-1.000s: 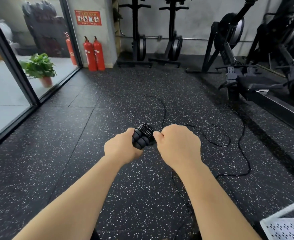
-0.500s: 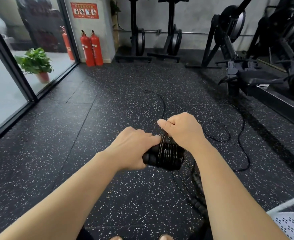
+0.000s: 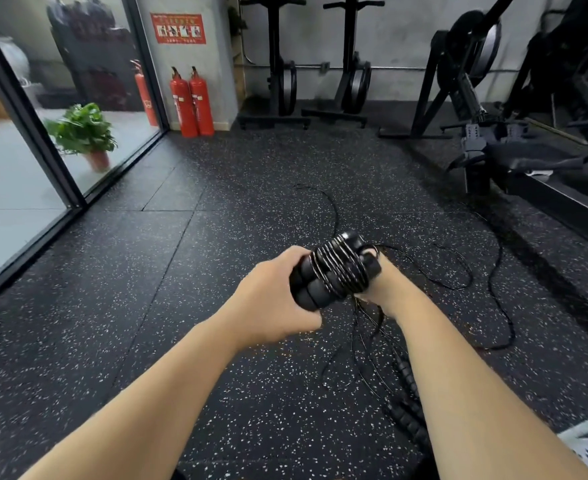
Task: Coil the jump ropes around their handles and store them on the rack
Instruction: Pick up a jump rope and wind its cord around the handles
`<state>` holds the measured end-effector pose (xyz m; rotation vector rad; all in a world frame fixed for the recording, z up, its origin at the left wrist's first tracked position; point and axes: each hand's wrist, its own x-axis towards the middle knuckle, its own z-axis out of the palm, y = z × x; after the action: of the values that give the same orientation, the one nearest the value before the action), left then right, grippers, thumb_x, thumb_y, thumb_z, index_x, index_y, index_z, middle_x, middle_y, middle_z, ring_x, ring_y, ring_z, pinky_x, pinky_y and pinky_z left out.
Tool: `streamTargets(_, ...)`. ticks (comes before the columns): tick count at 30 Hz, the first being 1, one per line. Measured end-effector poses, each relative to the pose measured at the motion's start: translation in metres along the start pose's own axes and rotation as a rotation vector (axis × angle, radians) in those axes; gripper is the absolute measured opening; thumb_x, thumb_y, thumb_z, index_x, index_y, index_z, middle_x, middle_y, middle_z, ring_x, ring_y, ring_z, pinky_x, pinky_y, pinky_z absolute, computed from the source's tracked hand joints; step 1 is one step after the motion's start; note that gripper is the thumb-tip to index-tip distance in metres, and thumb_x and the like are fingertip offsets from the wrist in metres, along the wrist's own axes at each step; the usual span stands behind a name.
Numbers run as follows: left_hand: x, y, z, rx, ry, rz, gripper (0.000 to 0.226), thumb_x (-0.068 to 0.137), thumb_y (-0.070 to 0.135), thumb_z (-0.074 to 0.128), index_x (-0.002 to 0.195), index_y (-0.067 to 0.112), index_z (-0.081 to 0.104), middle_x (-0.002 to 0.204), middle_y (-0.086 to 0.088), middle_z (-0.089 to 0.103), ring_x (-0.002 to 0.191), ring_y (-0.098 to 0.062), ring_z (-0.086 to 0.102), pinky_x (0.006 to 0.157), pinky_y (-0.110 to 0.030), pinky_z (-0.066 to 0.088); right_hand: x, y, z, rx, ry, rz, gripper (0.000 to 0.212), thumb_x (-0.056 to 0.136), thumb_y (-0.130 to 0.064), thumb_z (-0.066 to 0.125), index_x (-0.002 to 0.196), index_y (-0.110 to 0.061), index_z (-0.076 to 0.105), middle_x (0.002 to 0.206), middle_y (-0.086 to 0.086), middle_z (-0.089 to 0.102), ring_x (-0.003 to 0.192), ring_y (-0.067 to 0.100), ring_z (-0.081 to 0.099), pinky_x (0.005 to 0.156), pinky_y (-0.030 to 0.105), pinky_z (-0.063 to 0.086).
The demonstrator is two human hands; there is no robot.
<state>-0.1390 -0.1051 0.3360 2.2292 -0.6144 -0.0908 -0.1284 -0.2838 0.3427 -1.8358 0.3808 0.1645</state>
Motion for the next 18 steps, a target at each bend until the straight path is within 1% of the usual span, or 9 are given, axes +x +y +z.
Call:
streamTargets(1,0.003,-0.001,0.0,-0.061,0.042,-0.055,0.039,0.063,0.014,0.074,0.094,0.026,0.054,0.074,0.008,0.061,0.055,-0.007,0.051,0.049,-0.024,0.046,-0.006,-0.005,0.0,-0.155,0.033,0.002,0.033,0.1,-0.004,0.039,0.074,-0.023,0.036,0.07,-0.006,0.044,0.059,0.0,0.031,0.051,0.011,0.037)
streamTargets(2,0.007,-0.002,-0.001,-0.106,0.086,-0.107,0.035,0.063,0.012,0.074,0.091,0.019,0.054,0.071,0.007,0.058,0.051,-0.007,0.047,0.045,-0.023,0.044,-0.006,0.001,0.001,-0.336,0.038,-0.07,0.028,0.101,-0.006,0.037,0.077,-0.021,0.039,0.073,0.0,0.049,0.058,0.002,0.031,0.052,0.013,0.035)
streamTargets(3,0.009,-0.003,-0.001,-0.142,0.126,-0.155,0.032,0.063,0.012,0.074,0.089,0.016,0.055,0.069,0.006,0.056,0.049,-0.009,0.045,0.042,-0.022,0.041,-0.007,0.003,0.002,-0.34,0.045,-0.094,0.027,0.101,-0.011,0.037,0.077,-0.019,0.045,0.077,0.006,0.056,0.058,0.005,0.038,0.053,0.015,0.033)
streamTargets(4,0.012,-0.004,-0.002,-0.172,0.159,-0.198,0.03,0.064,0.012,0.074,0.086,0.014,0.054,0.067,0.005,0.055,0.048,-0.011,0.045,0.041,-0.022,0.04,-0.006,0.005,0.001,-0.278,0.068,-0.147,0.034,0.101,-0.018,0.038,0.07,-0.015,0.052,0.075,0.01,0.06,0.061,0.012,0.047,0.055,0.019,0.035)
streamTargets(6,0.015,-0.008,-0.004,-0.22,0.199,-0.257,0.029,0.065,0.011,0.074,0.082,0.014,0.052,0.066,0.003,0.053,0.049,-0.015,0.046,0.039,-0.022,0.037,-0.006,0.006,0.002,-0.35,0.095,-0.19,0.051,0.101,-0.03,0.039,0.057,-0.012,0.056,0.065,0.008,0.06,0.063,0.019,0.054,0.056,0.026,0.037)
streamTargets(9,0.018,-0.012,-0.008,-0.245,0.241,-0.307,0.026,0.067,0.01,0.074,0.082,0.014,0.053,0.067,0.003,0.054,0.049,-0.015,0.046,0.038,-0.02,0.037,-0.003,0.008,0.002,-0.485,0.093,-0.263,0.056,0.101,-0.036,0.04,0.054,-0.015,0.06,0.053,0.0,0.055,0.052,0.014,0.049,0.054,0.028,0.034)
streamTargets(11,0.019,-0.016,-0.01,-0.267,0.266,-0.34,0.026,0.068,0.01,0.074,0.084,0.014,0.054,0.067,0.002,0.055,0.048,-0.015,0.047,0.039,-0.021,0.038,-0.006,0.005,0.003,-0.518,0.085,-0.266,0.056,0.101,-0.038,0.041,0.054,-0.016,0.062,0.048,-0.003,0.052,0.049,0.013,0.047,0.055,0.029,0.036)
streamTargets(15,0.022,-0.026,-0.012,-0.229,0.302,-0.393,0.034,0.056,0.025,0.073,0.083,0.018,0.054,0.067,0.004,0.059,0.051,-0.018,0.051,0.047,-0.029,0.043,-0.015,-0.004,0.017,-0.589,0.094,-0.261,0.053,0.098,-0.039,0.042,0.06,-0.014,0.068,0.056,-0.002,0.059,0.06,0.017,0.057,0.066,0.033,0.046)
streamTargets(18,0.023,-0.03,-0.014,-0.206,0.345,-0.449,0.038,0.049,0.031,0.069,0.083,0.022,0.055,0.068,0.005,0.062,0.049,-0.017,0.054,0.052,-0.034,0.048,-0.025,-0.008,0.03,-0.683,0.094,-0.26,0.05,0.099,-0.042,0.04,0.072,-0.011,0.068,0.068,0.001,0.063,0.07,0.022,0.06,0.067,0.034,0.047)
